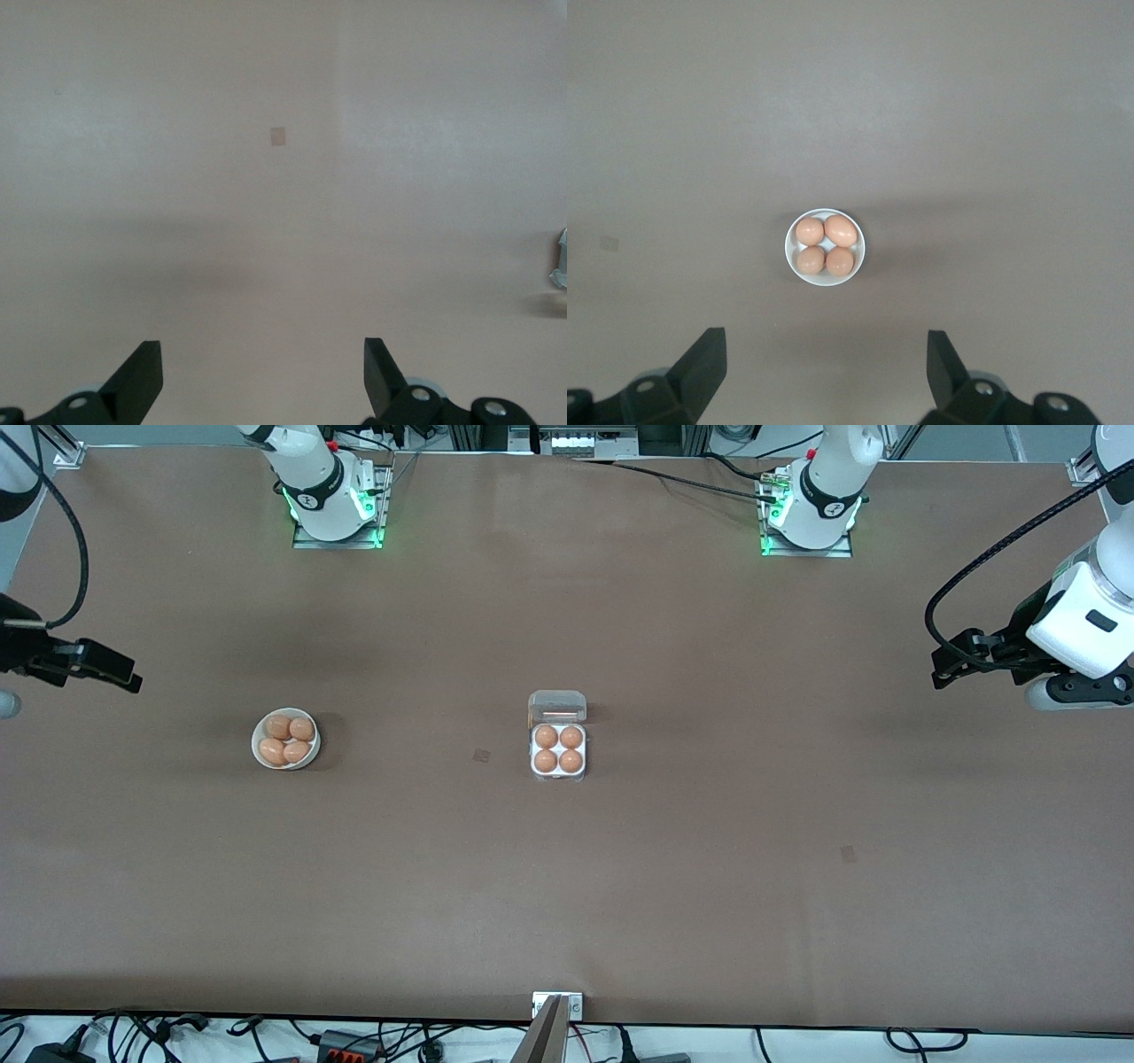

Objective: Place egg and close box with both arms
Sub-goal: 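Reach the left gripper over the carton's open clear lid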

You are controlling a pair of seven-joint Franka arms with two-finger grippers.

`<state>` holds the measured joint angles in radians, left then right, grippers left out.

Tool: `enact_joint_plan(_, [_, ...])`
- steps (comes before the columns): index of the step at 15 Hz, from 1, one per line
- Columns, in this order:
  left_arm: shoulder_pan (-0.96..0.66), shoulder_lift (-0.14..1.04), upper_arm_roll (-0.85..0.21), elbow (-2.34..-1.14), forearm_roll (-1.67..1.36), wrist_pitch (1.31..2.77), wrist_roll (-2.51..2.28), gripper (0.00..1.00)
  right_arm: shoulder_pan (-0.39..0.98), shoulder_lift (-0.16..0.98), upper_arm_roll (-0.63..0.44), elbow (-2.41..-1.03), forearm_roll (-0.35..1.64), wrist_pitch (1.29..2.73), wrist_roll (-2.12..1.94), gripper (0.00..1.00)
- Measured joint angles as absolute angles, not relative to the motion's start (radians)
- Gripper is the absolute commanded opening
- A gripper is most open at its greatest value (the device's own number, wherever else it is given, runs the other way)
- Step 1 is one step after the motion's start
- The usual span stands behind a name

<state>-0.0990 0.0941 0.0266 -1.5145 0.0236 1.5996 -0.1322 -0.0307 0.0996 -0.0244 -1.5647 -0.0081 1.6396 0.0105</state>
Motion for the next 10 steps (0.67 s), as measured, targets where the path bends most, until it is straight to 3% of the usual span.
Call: enact_joint_plan(10, [-0.135, 0.101, 0.017, -1.509, 0.023, 1.595, -0.132, 1.0, -0.029, 0.088, -0.021, -1.573, -0.008, 1.648, -0.006, 1.0])
